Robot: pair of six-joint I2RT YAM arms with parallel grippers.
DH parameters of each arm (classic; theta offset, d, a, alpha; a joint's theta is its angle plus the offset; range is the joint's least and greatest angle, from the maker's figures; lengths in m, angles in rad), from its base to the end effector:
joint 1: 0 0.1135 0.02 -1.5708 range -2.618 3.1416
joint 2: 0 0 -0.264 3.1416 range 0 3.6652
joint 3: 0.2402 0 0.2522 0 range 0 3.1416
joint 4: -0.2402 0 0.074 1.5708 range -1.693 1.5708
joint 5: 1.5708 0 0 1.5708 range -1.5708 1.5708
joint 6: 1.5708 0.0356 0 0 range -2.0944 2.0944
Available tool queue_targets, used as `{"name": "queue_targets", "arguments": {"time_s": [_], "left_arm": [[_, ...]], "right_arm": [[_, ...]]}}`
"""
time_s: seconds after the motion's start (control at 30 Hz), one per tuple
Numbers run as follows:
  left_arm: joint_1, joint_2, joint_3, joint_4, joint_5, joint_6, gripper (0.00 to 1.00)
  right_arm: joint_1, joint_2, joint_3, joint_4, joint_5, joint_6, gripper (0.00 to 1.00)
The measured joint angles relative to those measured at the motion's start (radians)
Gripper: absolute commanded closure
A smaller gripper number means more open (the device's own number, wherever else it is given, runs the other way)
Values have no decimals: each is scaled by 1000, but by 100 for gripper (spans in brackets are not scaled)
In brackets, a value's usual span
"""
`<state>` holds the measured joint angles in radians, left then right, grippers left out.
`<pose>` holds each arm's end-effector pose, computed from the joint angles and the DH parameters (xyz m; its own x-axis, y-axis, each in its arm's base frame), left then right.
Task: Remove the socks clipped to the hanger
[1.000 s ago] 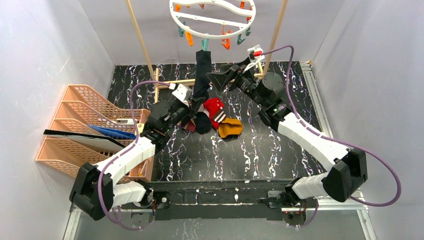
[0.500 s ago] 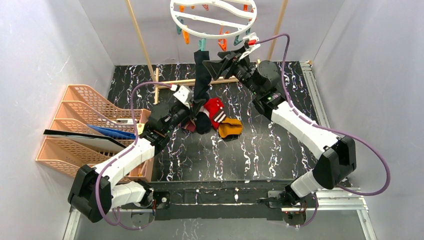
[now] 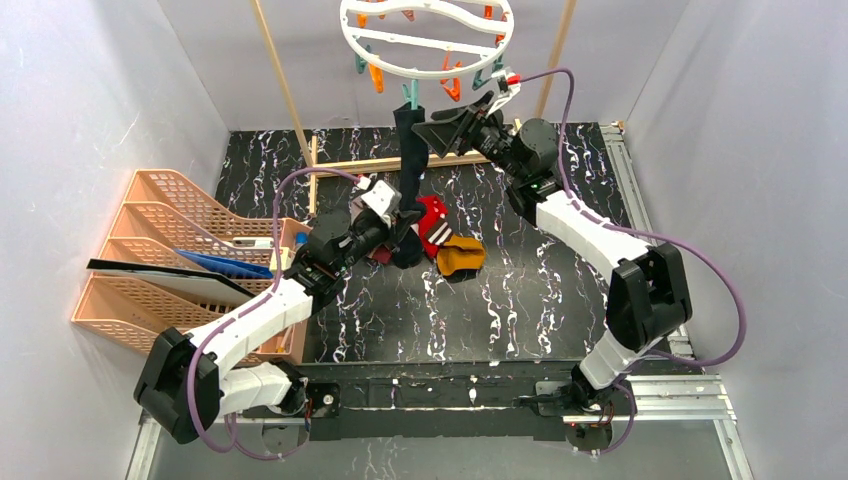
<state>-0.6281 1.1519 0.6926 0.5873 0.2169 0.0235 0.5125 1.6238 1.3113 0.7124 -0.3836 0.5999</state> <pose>0.2113 -0.1629 0.3137 0.1208 -0.0594 -0.9909 0.7439 0.6663 0.0508 0.3282 0.2000 0.4006 -0.1463 0.5184 -0.8425 -0.8149 0.4198 0.3998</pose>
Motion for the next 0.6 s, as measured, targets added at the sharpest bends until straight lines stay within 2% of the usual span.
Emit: {"name": "queue_targets", "arguments": {"time_s": [0.33,0.6], "left_arm": [[-39,0,0,-56,-16,27,100],[-60,0,3,-82,-45,48,100]], "right_arm": [[5,113,0,166,-95,155,10],[6,108,0,141,-28,147,12]]}}
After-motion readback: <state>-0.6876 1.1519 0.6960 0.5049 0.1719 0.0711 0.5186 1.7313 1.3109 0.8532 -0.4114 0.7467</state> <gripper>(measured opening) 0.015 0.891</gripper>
